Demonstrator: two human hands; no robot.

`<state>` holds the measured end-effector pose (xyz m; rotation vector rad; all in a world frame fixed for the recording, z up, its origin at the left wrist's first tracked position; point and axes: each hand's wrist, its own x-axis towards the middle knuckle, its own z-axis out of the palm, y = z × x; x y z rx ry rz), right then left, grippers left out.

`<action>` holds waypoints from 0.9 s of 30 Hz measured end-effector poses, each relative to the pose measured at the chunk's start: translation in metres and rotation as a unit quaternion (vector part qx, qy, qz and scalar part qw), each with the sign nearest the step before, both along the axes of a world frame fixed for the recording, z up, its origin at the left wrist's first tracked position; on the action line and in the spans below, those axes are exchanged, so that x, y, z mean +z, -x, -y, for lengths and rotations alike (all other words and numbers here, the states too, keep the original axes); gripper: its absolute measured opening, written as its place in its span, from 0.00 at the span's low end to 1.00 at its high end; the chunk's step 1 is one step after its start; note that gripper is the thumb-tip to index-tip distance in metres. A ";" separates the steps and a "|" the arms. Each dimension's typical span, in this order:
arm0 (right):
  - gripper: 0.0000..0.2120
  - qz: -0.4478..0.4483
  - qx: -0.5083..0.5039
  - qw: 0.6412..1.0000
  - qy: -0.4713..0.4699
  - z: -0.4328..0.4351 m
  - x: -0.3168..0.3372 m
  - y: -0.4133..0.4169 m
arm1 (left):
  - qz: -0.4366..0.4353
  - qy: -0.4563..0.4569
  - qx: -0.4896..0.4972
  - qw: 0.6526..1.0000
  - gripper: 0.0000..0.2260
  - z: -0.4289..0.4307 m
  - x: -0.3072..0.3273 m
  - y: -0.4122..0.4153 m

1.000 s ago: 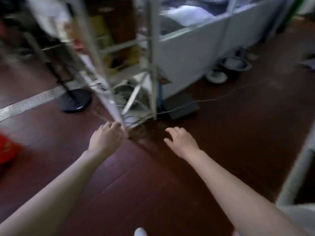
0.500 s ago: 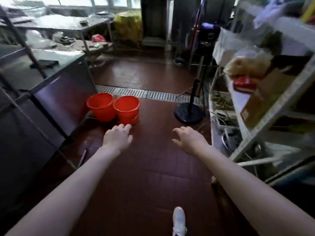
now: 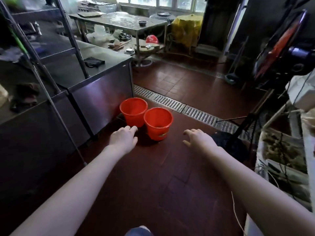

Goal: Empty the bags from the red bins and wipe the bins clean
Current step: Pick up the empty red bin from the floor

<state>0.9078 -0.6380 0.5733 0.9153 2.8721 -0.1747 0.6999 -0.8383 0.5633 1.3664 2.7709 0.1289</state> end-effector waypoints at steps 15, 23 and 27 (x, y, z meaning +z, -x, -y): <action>0.19 0.047 -0.022 0.995 0.087 -0.241 -0.093 0.283 | 0.071 0.048 -0.005 0.996 0.14 -0.247 -0.101 0.255; 0.18 0.051 -0.122 0.974 0.184 -0.353 -0.184 0.362 | 0.229 0.052 0.088 0.968 0.13 -0.345 -0.192 0.337; 0.18 0.065 -0.138 0.968 0.199 -0.415 -0.258 0.401 | 0.295 0.054 0.149 0.942 0.15 -0.389 -0.270 0.372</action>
